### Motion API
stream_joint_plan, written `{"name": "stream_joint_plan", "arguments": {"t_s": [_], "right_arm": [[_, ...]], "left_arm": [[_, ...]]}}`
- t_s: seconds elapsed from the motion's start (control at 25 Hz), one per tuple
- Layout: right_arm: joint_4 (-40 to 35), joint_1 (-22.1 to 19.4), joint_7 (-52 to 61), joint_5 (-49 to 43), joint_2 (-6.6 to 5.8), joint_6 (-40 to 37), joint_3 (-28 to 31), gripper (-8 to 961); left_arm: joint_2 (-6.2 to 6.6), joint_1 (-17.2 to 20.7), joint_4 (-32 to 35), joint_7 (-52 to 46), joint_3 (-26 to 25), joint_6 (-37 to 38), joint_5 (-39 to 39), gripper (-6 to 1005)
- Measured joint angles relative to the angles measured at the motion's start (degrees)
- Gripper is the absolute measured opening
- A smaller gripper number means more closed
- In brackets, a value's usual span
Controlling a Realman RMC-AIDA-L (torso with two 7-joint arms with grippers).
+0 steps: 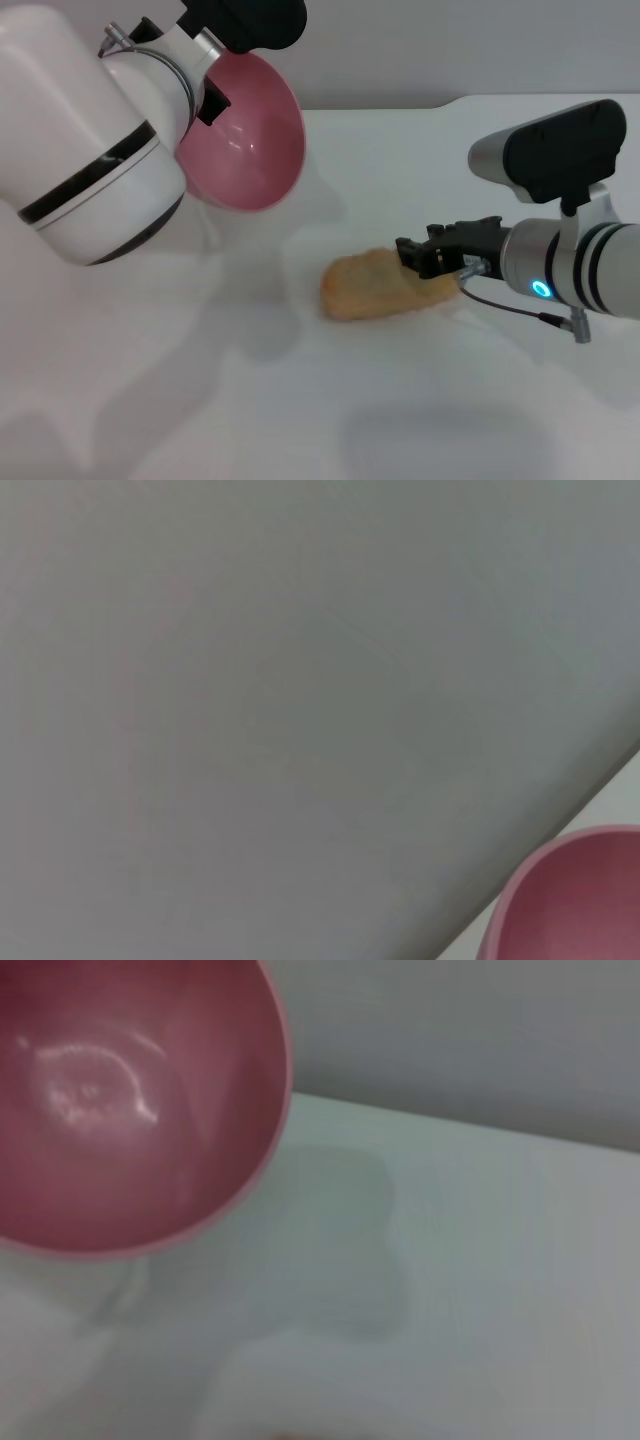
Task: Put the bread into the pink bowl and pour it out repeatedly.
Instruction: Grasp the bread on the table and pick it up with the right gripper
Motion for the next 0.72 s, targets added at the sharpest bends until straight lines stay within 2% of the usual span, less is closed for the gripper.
{"name": "stream_joint_plan", "arguments": {"t_s": [0.2, 0.4, 0.72], "right_arm": [[-3.8, -1.6, 0.0, -1.1, 0.01, 1.2, 0.7, 362], [-5.3, -2.1, 0.2, -1.8, 0.16, 1.7, 1.0, 164], [-3.0, -1.0, 0.5, -1.7, 0.14, 1.3, 0.9, 124]], "left_arm": [[0.05, 0.0, -0.2, 0.0, -0.1, 0.5, -0.3, 101], [0.06, -0.1, -0.3, 0.0, -0.2, 0.8, -0.4, 102], [0.05, -0.1, -0.4, 0.0, -0.2, 1.2, -0.4, 103]]}}
